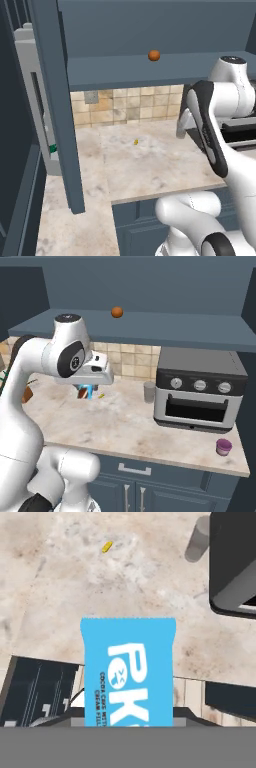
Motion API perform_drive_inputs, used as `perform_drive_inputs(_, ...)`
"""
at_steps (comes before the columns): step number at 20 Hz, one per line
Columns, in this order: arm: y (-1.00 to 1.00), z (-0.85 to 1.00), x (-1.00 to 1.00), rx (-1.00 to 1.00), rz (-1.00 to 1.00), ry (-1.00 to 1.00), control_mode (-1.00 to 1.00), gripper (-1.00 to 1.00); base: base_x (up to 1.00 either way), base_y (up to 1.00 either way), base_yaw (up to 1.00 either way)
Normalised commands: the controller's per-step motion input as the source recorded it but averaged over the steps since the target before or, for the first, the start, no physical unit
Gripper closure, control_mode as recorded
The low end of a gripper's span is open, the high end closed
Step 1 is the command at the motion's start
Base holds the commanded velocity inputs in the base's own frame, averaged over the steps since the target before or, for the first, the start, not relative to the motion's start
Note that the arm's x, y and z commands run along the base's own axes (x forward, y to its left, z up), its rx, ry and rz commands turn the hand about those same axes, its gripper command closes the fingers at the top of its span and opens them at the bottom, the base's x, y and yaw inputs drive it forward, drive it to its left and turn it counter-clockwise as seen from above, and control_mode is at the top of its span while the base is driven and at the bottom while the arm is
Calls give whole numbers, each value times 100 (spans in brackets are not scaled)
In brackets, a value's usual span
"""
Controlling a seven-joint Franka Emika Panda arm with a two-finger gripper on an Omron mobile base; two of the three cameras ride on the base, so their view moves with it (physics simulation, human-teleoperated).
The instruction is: Pick the bar and jam from the counter and place them in the cabinets closest to them.
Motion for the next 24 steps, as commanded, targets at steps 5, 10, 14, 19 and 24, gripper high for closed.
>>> perform_drive_inputs(5, -15, 71, -32, 0, 0, -2, -100, 100, 0, 0, 0)
perform_drive_inputs(10, -6, 62, -10, 0, 0, -5, -100, 100, 0, 0, 0)
perform_drive_inputs(14, -1, 18, -3, 0, -1, -15, -100, 100, 0, 0, 0)
perform_drive_inputs(19, -4, 29, -7, 5, 0, -19, -100, 100, 0, 0, 0)
perform_drive_inputs(24, -10, 40, -10, 8, 0, -28, -100, 100, 0, 0, 0)
